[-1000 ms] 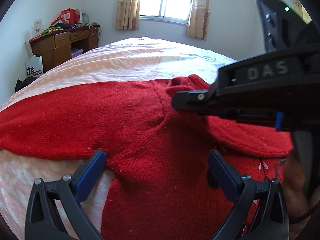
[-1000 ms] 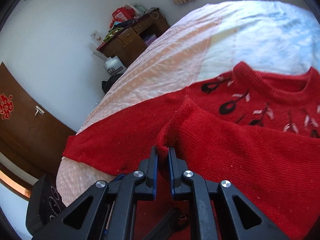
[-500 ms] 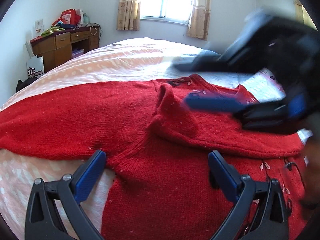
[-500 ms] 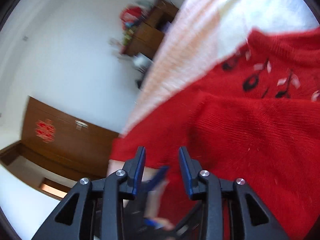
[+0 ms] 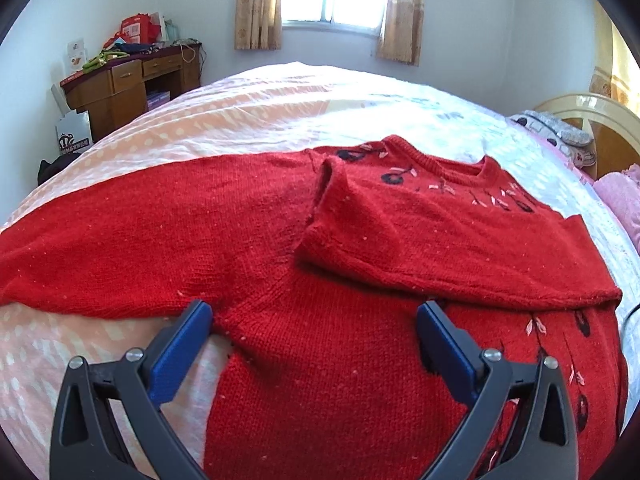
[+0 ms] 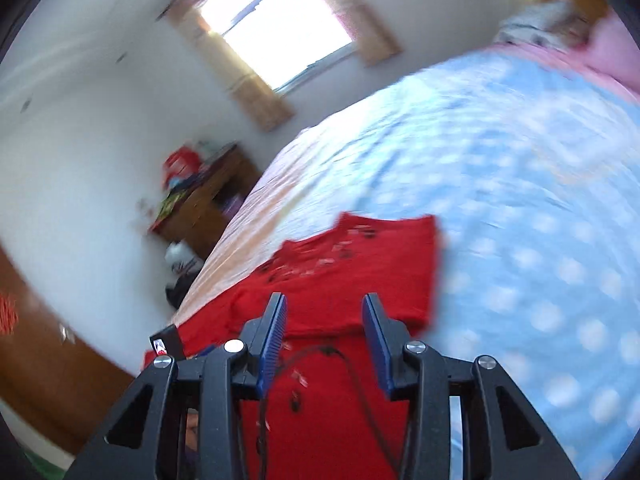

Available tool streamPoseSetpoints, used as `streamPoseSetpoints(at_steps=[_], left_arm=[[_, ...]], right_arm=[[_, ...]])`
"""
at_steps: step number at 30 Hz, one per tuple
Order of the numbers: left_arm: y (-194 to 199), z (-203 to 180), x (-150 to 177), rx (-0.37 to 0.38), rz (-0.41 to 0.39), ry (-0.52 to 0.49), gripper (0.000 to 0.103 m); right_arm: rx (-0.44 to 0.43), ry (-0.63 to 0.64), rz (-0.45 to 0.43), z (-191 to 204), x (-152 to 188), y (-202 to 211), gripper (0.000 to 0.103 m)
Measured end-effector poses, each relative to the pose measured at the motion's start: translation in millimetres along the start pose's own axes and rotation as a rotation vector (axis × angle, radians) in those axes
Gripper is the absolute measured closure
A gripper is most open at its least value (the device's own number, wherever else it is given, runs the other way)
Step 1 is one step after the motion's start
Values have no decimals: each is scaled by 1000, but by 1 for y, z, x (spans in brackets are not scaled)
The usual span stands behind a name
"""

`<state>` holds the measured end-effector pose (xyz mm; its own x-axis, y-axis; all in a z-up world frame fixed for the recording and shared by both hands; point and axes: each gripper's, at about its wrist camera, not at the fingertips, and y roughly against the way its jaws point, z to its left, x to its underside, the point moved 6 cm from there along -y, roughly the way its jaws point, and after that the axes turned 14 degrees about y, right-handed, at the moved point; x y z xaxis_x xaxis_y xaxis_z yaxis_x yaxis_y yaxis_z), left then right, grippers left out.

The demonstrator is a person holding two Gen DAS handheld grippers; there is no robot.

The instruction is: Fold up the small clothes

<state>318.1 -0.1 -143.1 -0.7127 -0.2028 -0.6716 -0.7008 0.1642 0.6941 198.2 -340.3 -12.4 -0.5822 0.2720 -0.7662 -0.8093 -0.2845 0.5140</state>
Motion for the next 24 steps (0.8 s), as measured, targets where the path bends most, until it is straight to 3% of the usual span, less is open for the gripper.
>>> streamPoseSetpoints(at_steps=[4, 7, 10, 14, 16, 20, 22, 24], left_arm=[[5, -5, -8, -49, 20, -23, 0], [19, -16, -24, -52, -51, -33, 0], [22, -33, -43, -67, -97, -58, 0], [-1, -43, -56, -118, -68, -47, 0], [-21, -46, -54, -144, -28, -46, 0], [-52, -35, -41, -287, 29, -53, 0], [-50, -25, -41, -266, 35, 8, 0], [-46, -16, -40, -331, 26, 16, 0]], right_arm=[[-82, 31, 13, -1, 14, 35, 62], [-2, 119, 38, -8, 14, 24, 62], [146, 182, 79, -36, 9, -14, 66], [160, 75, 96, -82, -7, -69, 76], [200, 66, 118, -100, -13, -96, 87], [235, 89, 163, -115, -13, -138, 89], [233, 95, 189, -120, -15, -158, 89], [208, 102, 223, -120, -16, -179, 89]])
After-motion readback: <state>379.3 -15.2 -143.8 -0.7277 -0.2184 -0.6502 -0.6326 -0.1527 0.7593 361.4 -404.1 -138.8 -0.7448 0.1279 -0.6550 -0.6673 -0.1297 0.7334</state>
